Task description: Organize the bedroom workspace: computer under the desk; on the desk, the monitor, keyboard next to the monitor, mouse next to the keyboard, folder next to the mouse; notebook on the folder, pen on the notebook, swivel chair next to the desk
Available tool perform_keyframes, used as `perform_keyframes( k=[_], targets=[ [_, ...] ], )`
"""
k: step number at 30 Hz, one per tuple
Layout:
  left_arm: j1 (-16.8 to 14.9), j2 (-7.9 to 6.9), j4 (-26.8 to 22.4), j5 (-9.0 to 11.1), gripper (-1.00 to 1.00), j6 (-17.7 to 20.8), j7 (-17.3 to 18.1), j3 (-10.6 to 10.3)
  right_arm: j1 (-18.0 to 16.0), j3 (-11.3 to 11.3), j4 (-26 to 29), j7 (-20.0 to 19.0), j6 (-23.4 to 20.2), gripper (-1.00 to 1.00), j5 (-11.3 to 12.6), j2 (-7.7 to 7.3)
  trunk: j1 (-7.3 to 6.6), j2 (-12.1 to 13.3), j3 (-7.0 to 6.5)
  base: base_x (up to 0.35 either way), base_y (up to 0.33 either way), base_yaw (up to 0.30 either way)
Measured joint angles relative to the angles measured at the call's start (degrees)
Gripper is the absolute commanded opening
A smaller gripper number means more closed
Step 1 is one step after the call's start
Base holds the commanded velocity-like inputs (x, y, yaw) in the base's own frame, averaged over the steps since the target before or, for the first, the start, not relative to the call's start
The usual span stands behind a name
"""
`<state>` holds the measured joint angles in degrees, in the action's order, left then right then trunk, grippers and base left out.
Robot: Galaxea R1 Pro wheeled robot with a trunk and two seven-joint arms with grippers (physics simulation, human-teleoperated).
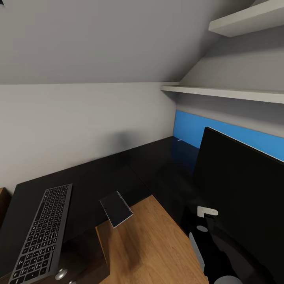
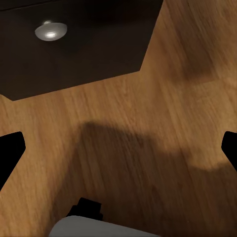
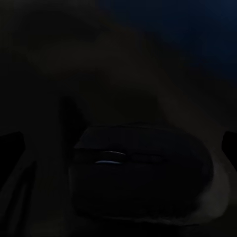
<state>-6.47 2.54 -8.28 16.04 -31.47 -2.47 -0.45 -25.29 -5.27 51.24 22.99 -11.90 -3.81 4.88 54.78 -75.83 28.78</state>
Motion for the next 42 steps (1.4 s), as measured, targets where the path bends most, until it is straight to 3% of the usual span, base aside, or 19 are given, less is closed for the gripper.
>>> perform_keyframes(
  k=[42],
  targets=[
    [0.0, 0.0, 0.0, 0.11, 1.0, 0.0, -0.08, 0.15, 0.0, 0.01, -0.15, -0.14, -0.09, 1.0, 0.08, 0.0, 0.0, 0.0, -0.34, 0.0, 0.0, -0.02]
  ],
)
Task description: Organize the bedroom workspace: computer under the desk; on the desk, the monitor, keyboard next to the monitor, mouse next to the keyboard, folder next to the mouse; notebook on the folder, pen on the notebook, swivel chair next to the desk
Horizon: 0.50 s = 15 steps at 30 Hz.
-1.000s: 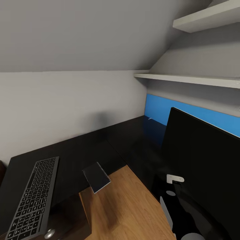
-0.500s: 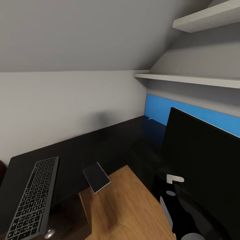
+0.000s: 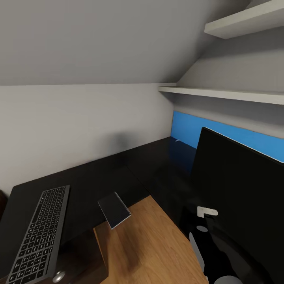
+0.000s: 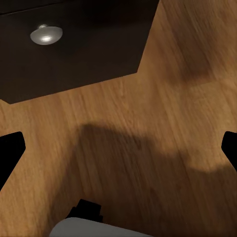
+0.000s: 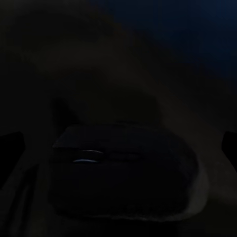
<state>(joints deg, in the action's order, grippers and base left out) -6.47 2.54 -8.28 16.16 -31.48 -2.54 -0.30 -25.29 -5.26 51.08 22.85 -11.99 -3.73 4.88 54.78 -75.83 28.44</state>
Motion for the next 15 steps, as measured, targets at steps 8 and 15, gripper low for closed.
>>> perform_keyframes(
  k=[8, 15],
  targets=[
    [0.0, -0.02, 0.0, 0.08, 1.0, 0.0, 0.0, 0.01, 0.0, 0.0, -0.02, 0.02, -0.02, 1.0, 0.0, 0.0, 0.43, -0.79, 0.35, 0.0, 0.0, 0.0],
    [0.0, -0.02, 0.0, 0.09, 1.0, 0.0, 0.0, 0.01, 0.0, 0.0, -0.02, 0.02, -0.08, 1.0, -0.06, 0.0, 1.32, -2.41, 1.08, 0.0, 0.0, 0.0]
  ],
)
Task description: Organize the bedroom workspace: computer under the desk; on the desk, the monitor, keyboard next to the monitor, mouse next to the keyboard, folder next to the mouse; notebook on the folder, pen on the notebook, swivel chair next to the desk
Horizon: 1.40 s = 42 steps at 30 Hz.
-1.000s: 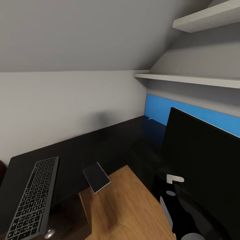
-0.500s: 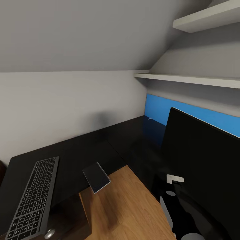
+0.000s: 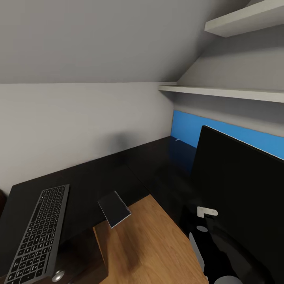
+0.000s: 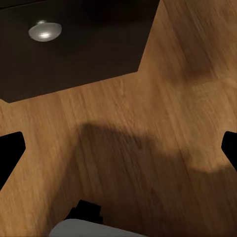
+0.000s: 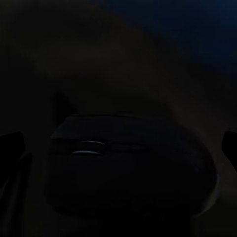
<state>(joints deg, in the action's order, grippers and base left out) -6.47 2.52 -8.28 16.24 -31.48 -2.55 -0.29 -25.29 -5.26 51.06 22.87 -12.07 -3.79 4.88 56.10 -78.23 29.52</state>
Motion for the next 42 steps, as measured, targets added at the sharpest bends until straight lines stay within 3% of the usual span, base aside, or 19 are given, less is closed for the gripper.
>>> perform_keyframes(
  k=[41, 42],
  targets=[
    [0.0, 0.02, 0.0, 0.0, 1.0, 0.0, 0.0, 0.0, 0.0, -0.06, 0.0, 0.0, 0.0, 1.0, -0.02, 0.0, 0.0, 0.0, 0.0, 0.0, 0.0, 0.0],
    [0.0, 0.02, 0.0, 0.0, 1.0, 0.0, 0.0, 0.0, 0.0, -0.05, 0.0, -0.01, 0.0, -1.0, -0.02, 0.0, 0.0, 0.0, 0.0, 0.0, 0.0, 0.0]
  ],
)
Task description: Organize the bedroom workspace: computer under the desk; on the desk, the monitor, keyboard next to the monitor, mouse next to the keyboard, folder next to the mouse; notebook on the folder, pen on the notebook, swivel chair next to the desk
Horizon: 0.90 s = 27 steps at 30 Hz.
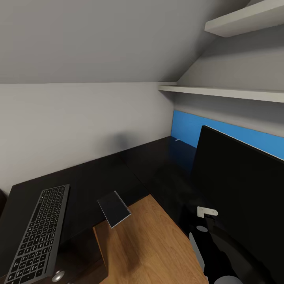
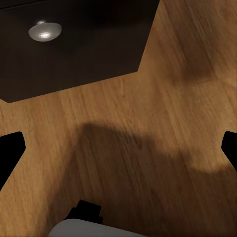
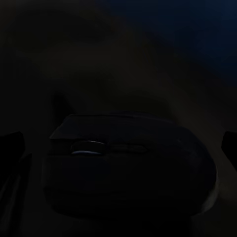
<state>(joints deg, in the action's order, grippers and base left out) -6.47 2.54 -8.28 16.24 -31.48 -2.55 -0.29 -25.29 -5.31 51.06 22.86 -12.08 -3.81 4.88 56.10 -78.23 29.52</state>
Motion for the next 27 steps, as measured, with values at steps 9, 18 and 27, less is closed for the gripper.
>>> perform_keyframes(
  k=[9, 18, 27],
  targets=[
    [0.0, 0.0, 0.0, -0.01, 1.0, 0.0, 0.0, 0.0, -0.01, 0.06, -0.05, 0.0, -0.04, -1.0, -0.25, 0.0, 0.0, 0.0, 0.0, 0.0, 0.0, 0.0],
    [0.0, 0.0, 0.0, -0.02, 1.0, 0.0, 0.0, 0.0, -0.01, 0.06, -0.06, -0.03, 0.02, -1.0, -0.18, 0.0, 0.0, 0.0, 0.0, 0.0, 0.0, 0.0],
    [0.0, 0.0, 0.0, -0.04, 1.0, 0.0, 0.0, 0.0, -0.01, 0.07, -0.06, -0.01, 0.01, -1.0, -0.14, 0.0, 0.0, 0.0, 0.0, 0.0, 0.0, 0.0]
  ],
)
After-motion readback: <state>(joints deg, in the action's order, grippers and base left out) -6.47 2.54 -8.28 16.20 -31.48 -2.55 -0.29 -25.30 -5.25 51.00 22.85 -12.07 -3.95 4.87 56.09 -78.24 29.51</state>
